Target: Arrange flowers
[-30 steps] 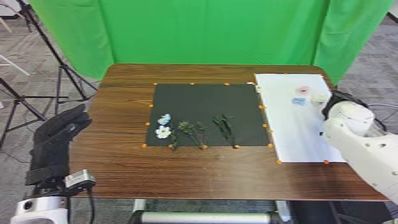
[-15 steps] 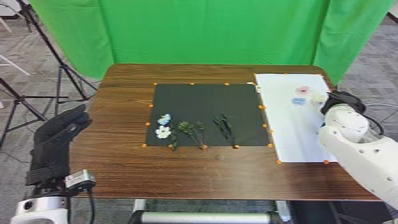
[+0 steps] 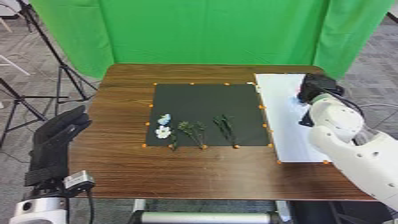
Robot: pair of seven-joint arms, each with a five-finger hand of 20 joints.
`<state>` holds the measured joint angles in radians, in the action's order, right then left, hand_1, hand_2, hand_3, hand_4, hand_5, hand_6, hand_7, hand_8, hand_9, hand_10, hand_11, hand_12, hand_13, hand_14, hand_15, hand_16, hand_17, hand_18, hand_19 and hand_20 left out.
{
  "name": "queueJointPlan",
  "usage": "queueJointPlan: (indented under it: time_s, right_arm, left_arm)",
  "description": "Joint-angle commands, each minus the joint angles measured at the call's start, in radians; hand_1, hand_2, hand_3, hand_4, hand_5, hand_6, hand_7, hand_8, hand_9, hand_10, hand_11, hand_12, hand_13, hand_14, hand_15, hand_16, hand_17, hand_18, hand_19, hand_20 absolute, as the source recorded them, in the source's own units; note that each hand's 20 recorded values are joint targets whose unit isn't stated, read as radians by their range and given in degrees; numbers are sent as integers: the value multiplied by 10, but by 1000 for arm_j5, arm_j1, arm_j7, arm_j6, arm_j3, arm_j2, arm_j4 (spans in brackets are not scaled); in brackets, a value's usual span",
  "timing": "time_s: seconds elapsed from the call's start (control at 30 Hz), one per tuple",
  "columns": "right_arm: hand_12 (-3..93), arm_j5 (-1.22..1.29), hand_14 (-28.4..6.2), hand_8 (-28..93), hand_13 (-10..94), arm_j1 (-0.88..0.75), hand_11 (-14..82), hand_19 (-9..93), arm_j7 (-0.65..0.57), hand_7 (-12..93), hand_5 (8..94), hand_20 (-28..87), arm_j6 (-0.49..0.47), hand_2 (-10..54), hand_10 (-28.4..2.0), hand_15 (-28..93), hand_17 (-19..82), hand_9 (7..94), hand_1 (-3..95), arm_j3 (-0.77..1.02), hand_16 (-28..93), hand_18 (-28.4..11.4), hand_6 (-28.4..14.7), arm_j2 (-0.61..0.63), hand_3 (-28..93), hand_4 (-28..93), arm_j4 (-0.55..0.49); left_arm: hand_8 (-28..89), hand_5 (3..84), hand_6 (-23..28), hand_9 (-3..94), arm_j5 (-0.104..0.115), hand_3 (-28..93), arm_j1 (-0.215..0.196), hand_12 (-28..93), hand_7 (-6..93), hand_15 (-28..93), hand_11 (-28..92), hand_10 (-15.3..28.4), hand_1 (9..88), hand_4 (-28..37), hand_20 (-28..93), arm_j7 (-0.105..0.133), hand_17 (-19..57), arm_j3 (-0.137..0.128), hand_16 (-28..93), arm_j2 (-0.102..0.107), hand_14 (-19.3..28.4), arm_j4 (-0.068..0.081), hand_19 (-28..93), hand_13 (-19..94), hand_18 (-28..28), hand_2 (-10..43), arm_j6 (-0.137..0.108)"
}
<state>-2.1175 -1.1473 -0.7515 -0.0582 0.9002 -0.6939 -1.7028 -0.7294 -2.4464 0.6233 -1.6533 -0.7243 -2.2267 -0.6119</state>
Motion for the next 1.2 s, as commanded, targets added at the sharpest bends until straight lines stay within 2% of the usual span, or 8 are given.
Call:
queueJointPlan:
  time_s: [0.03,0.47,0.53,0.63,0.93,1.07,1.13,1.2]
  right_arm:
    - [396,0,-46,32,807,51,205,932,102,329,781,-16,-32,-95,-63,807,356,863,599,-38,215,-205,-18,-88,749,-283,-115]
    - [398,-34,-46,36,807,94,207,932,200,330,779,-12,-108,-95,-63,808,355,862,597,-159,219,-205,-18,-239,752,-283,-155]
    - [398,-41,-46,35,806,91,207,932,207,330,780,-12,-112,-95,-63,808,355,861,597,-174,220,-204,-18,-258,753,-283,-158]
    - [398,-55,-47,36,806,85,208,932,222,331,778,-11,-127,-95,-63,808,354,861,596,-185,220,-204,-17,-296,754,-283,-162]
    - [398,-97,-47,37,805,34,210,932,248,334,777,-10,-160,-95,-64,808,354,860,595,-214,221,-203,-17,-369,754,-283,-167]
    - [397,-108,-47,36,805,27,210,932,251,334,777,-11,-167,-95,-64,808,353,860,595,-242,221,-203,-17,-388,754,-283,-159]
    - [399,-118,-47,36,805,22,211,932,254,335,776,-11,-170,-95,-64,808,353,859,595,-251,221,-203,-17,-399,754,-283,-151]
    - [400,-134,-47,37,805,20,212,932,259,336,775,-11,-171,-95,-64,808,352,858,594,-260,221,-203,-16,-413,755,-283,-137]
  left_arm:
    - [-119,402,106,312,15,813,-25,101,206,656,416,189,264,-182,126,12,-130,-9,-166,17,232,-9,515,181,188,33,-19]
    - [-119,402,106,312,8,813,-34,101,204,656,415,190,261,-183,126,2,-130,-22,-165,7,232,-10,515,181,188,33,-11]
    - [-119,402,106,312,-11,813,-32,101,204,656,415,190,261,-183,126,-17,-131,-27,-166,-10,233,-10,516,181,188,33,1]
    - [-119,402,106,312,-10,812,-34,100,204,656,414,190,262,-184,126,-18,-131,-29,-165,-9,233,-12,516,181,188,34,-1]
    - [-119,402,106,313,-38,813,-27,101,204,656,415,190,261,-184,125,-60,-130,-45,-165,-33,233,-13,515,182,188,33,25]
    - [-119,403,106,313,-34,815,-14,101,204,656,415,190,261,-185,125,-61,-130,-37,-165,-28,234,-11,515,182,188,33,26]
    - [-119,402,106,313,-44,814,-9,101,204,656,415,190,262,-185,125,-70,-130,-37,-165,-31,234,-8,515,183,188,33,31]
    - [-119,403,107,312,-37,814,-5,101,203,657,414,190,262,-186,125,-66,-130,-37,-165,-26,234,-7,515,183,188,34,31]
